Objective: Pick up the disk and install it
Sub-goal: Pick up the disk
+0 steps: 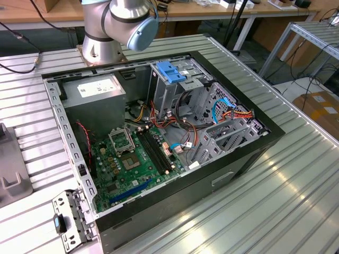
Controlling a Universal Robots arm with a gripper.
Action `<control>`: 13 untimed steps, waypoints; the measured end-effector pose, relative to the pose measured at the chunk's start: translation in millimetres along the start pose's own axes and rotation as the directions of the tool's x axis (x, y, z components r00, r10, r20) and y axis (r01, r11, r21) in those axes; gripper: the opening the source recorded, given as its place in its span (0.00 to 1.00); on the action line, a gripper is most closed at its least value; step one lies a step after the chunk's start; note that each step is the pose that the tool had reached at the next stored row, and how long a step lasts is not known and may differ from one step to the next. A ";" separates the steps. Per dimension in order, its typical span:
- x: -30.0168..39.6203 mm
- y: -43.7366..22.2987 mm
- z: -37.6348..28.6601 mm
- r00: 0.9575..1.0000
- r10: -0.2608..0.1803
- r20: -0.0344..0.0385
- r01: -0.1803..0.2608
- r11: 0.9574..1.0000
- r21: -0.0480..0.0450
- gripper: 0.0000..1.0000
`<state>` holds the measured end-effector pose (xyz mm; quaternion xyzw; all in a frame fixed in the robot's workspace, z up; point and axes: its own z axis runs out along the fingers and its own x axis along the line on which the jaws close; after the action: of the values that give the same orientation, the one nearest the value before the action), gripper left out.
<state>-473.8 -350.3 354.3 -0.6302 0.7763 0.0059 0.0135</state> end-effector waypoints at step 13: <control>-11.9 2.5 1.6 1.000 0.000 0.000 0.000 1.000 0.000 0.42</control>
<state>-473.8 -338.1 352.9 -0.6302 0.7763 0.0059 0.0135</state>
